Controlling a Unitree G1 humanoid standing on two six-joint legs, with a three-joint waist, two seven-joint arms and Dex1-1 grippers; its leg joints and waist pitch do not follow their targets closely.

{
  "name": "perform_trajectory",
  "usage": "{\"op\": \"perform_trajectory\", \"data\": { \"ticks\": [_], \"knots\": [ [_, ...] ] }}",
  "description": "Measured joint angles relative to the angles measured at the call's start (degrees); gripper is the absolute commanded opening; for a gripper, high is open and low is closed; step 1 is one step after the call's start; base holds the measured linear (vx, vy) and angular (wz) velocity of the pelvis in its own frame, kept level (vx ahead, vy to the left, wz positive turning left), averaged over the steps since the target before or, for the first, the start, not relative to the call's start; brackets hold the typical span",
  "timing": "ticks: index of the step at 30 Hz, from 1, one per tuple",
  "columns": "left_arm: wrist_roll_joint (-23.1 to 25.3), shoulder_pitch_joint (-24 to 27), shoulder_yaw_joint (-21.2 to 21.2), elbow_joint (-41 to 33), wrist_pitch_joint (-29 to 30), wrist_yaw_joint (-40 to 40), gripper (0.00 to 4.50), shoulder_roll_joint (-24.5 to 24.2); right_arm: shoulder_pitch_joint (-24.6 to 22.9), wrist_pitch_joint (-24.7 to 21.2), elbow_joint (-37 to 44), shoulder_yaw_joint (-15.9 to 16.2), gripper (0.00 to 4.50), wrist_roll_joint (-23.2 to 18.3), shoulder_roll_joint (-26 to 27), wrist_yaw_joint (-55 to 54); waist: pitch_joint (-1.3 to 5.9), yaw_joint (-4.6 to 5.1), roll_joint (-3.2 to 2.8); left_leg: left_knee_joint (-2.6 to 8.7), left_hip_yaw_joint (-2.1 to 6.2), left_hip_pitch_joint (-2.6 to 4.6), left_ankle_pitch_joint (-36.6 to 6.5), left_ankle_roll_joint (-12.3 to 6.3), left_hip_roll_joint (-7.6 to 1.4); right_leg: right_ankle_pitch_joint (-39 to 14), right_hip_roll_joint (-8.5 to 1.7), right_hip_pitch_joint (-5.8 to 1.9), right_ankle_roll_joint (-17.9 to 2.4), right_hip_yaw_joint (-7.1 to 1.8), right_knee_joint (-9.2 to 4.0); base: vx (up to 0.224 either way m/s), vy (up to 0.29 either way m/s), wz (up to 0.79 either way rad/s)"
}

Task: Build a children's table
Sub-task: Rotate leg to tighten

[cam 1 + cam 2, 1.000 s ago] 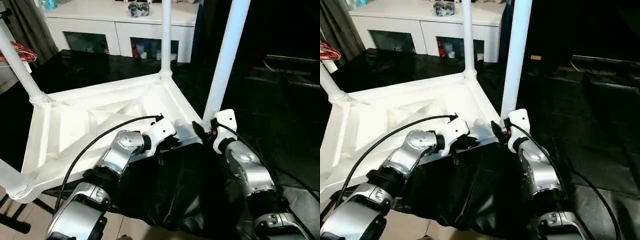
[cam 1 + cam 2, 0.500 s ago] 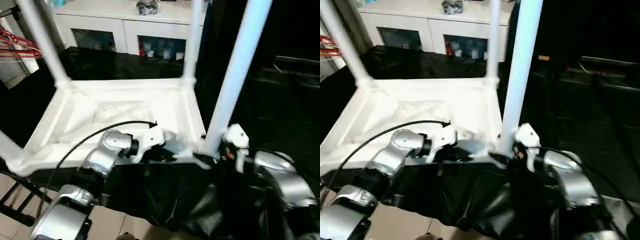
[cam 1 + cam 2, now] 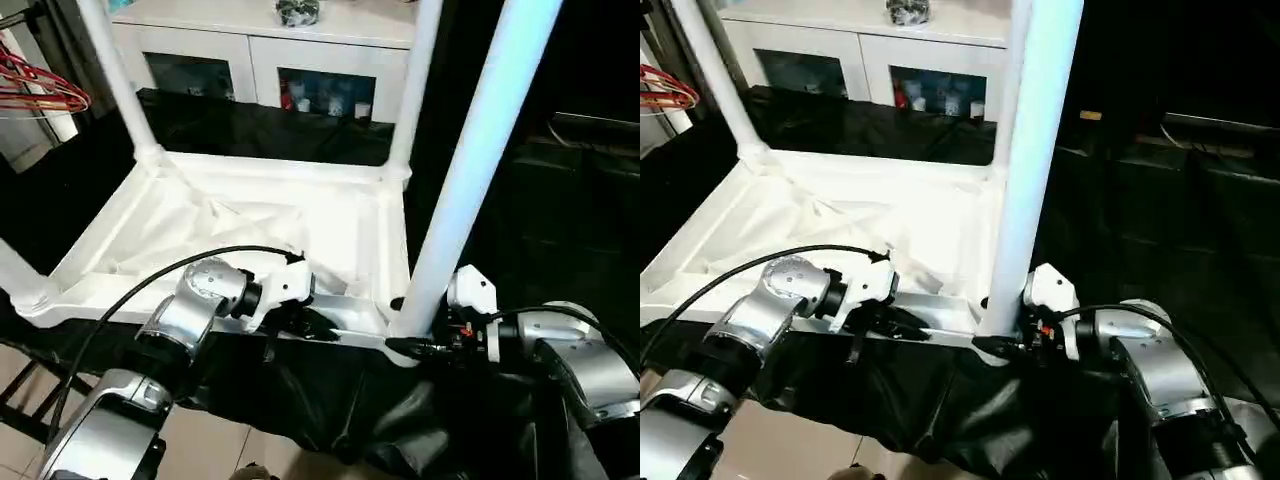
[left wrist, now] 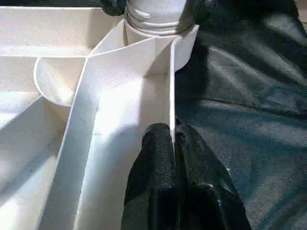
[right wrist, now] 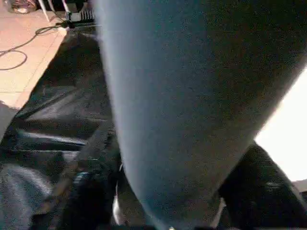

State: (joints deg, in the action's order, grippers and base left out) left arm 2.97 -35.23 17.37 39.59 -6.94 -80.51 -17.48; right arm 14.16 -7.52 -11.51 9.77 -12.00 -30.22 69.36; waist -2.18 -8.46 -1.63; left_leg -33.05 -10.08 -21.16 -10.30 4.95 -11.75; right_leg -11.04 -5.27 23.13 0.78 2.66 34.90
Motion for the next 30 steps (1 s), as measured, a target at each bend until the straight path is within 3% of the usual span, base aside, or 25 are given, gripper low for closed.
{"op": "perform_trajectory", "data": {
  "ticks": [7,15,22,30],
  "knots": [
    [-0.3,0.2,0.0,0.0,-0.2,-0.4,0.00,-0.1,-0.4,-1.1,0.7,0.0,2.37,-1.1,-0.2,0.2,-0.01,-0.02,0.01,-0.02,0.00,0.00,0.0,0.00,0.00,0.0,0.00,0.00,0.0,0.00,0.01,0.000,0.000,0.00],
    [0.1,0.6,-0.2,-0.1,-0.2,2.8,0.00,0.6,-1.8,-1.1,1.5,-2.1,1.99,-1.3,2.8,-4.1,0.01,-0.03,0.05,-0.07,-0.01,0.11,0.0,0.00,0.00,0.0,-0.01,-0.08,-0.1,-0.02,0.06,0.000,0.000,0.00],
    [3.6,-1.4,-1.5,3.7,2.7,17.2,0.00,6.4,1.5,-1.8,-5.6,-7.4,1.96,2.7,11.2,-24.3,0.08,1.01,0.13,0.04,0.00,0.33,0.0,0.01,0.06,0.0,-0.02,-0.33,0.1,-0.06,0.05,0.000,0.000,0.00],
    [6.2,-3.1,-1.9,6.5,5.1,28.1,0.00,10.9,6.3,-2.4,-11.5,-9.9,1.96,6.7,18.8,-42.7,0.23,2.11,-0.01,0.17,0.04,0.77,0.0,0.02,0.13,0.0,-0.02,-0.51,0.1,-0.09,0.00,0.000,0.000,0.00]
  ]
}}
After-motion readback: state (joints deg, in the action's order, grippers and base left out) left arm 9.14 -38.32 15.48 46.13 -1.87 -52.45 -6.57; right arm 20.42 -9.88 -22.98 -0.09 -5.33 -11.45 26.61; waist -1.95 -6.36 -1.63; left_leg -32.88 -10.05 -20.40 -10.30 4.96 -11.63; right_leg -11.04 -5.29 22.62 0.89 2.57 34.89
